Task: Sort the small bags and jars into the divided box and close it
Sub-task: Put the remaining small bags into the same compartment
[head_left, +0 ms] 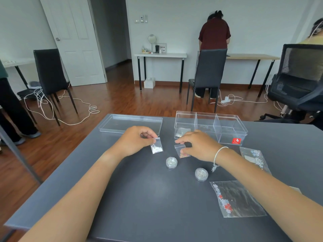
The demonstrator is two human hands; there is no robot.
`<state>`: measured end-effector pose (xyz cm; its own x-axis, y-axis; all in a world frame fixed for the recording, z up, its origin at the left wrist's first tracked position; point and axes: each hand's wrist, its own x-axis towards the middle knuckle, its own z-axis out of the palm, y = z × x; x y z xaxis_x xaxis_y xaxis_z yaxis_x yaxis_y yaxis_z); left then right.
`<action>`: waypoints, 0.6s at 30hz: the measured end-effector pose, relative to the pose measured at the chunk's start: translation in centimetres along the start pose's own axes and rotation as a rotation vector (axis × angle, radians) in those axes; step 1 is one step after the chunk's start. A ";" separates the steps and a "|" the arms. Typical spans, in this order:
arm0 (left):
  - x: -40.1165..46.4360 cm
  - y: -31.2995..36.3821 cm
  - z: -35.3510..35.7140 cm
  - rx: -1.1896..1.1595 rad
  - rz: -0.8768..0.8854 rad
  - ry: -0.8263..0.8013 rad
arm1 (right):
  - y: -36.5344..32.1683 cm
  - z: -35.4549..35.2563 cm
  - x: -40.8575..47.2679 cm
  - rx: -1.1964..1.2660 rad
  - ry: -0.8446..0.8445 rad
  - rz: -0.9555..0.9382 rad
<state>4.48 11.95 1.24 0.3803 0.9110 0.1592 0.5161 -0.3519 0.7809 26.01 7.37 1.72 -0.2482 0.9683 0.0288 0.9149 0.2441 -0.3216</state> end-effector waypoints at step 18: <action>2.3 5.0 -0.8 -0.148 0.034 0.019 | 2.0 -3.4 -1.8 0.527 0.405 0.015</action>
<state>7.35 12.45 6.00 0.3799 0.9038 0.1973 0.3842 -0.3481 0.8551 29.39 6.25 4.20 -0.0035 0.9400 0.3411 0.6133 0.2714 -0.7418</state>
